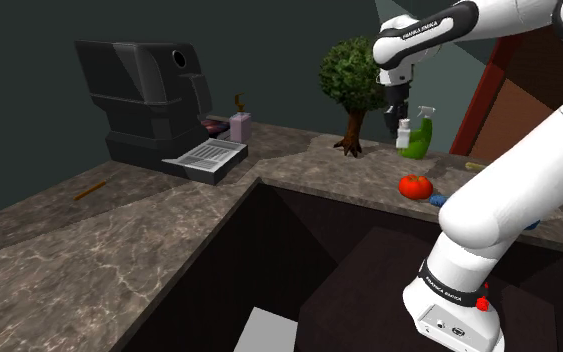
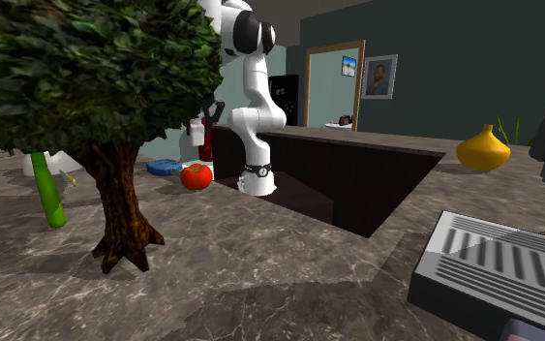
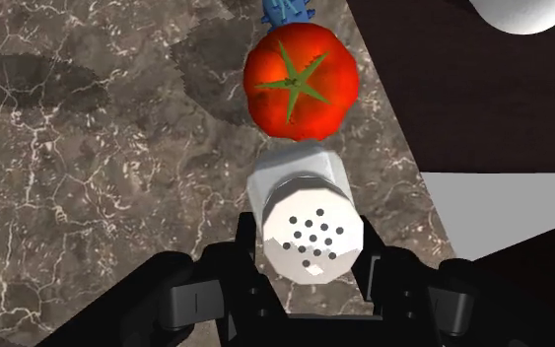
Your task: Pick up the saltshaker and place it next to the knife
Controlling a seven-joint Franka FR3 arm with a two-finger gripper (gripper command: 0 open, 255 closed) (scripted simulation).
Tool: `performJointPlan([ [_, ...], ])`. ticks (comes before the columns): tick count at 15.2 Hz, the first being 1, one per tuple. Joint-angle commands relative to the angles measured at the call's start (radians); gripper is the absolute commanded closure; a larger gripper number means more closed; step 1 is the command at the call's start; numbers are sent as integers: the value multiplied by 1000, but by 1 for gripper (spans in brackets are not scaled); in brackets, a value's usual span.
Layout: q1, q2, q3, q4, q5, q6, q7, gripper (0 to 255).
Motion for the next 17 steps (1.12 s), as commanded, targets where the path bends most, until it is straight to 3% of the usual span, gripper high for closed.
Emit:
performJointPlan([
  [1, -24, -19, -30, -10, -25, 4, -44, 255],
  [9, -112, -58, -158, -28, -118, 43, -217, 255],
  [17, -181, -20, -308, 24, -174, 103, -411, 255],
])
